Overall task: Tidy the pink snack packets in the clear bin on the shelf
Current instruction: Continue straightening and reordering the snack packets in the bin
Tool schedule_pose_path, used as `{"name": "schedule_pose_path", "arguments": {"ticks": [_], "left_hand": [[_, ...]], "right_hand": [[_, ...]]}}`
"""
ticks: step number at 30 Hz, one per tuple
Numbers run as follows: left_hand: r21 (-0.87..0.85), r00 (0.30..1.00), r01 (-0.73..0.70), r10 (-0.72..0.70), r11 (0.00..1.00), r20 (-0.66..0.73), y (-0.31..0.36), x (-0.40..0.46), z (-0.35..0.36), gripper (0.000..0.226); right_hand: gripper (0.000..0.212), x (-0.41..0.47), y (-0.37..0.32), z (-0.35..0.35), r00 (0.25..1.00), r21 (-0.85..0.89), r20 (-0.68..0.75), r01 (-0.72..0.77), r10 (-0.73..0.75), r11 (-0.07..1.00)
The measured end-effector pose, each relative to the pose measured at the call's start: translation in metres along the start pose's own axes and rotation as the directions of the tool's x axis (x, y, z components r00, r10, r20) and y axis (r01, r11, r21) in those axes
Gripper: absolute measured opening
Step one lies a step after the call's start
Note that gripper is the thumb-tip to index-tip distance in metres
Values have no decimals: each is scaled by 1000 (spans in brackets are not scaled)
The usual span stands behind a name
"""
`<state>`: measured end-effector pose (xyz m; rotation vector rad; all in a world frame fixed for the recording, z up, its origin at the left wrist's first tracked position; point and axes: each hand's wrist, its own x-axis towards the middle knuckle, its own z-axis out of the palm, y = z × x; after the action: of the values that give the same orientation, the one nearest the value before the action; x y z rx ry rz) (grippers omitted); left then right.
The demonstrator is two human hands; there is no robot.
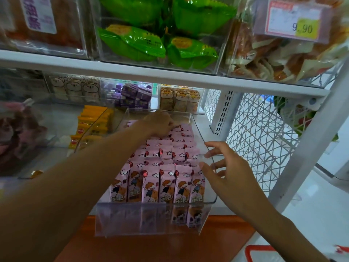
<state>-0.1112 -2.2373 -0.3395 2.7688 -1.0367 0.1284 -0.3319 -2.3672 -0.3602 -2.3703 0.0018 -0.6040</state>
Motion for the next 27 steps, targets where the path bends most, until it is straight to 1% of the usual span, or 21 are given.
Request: {"name": "schedule_pose_path", "arguments": {"ticks": [1,2,5,6,9,11,13,15,16,18,20,21,23,24,25,27], "left_hand": [[-10,1000,0,0,1000,20,-1,0,-3,41],[-32,1000,-12,12,999,10,-2,0,-5,38],[-91,990,-55,43,994,-134,0,-1,-10,30],[-85,989,-73,60,994,-138,1,-2,-11,29],[-13,995,-79,78,997,-58,5,-2,-8,30],[-56,998,-48,46,997,-37,7,1,-8,30],[-122,998,-14,7,992,-59,8,1,-8,27],[-161,990,-4,-20,987,-141,9,-1,-9,21],[-186,977,-5,-34,983,-208,10,-3,-10,18],[-277,924,-9,-98,961,-369,14,-10,-16,15],[-424,853,-37,-193,905,-485,22,-22,-25,13],[-526,825,-66,-250,848,-507,25,-30,-30,11],[-701,785,-118,-366,703,-499,30,-51,-38,11],[-760,772,-125,-419,638,-478,32,-65,-41,14],[-802,761,-128,-461,583,-457,35,-80,-43,18],[-846,741,-169,-501,505,-447,42,-112,-46,17]], "right_hand": [[44,0,0,0,1000,-3,3,-1,1,1000],[44,0,0,0,1000,-7,7,-2,2,1000],[42,1,-1,-1,1000,-17,14,-3,3,1000],[40,1,-1,-2,1000,-29,14,-2,2,1000],[30,3,-2,-8,1000,-87,-12,14,-15,996],[23,3,-4,-13,999,-128,-35,18,-23,992],[20,2,-8,-15,998,-177,-50,15,-24,984],[16,2,-11,-16,997,-227,-71,15,-32,974],[13,2,-13,-17,996,-247,-83,14,-36,969],[8,1,-16,-19,993,-276,-108,24,-56,961],[7,1,-19,-20,988,-282,-132,45,-85,958],[7,1,-21,-21,985,-274,-143,53,-95,960],[9,1,-26,-22,980,-245,-169,62,-106,968],[10,0,-29,-22,978,-226,-180,67,-109,972],[13,0,-32,-21,975,-202,-190,75,-114,976],[21,-3,-43,-17,970,-124,-202,113,-136,986]]}}
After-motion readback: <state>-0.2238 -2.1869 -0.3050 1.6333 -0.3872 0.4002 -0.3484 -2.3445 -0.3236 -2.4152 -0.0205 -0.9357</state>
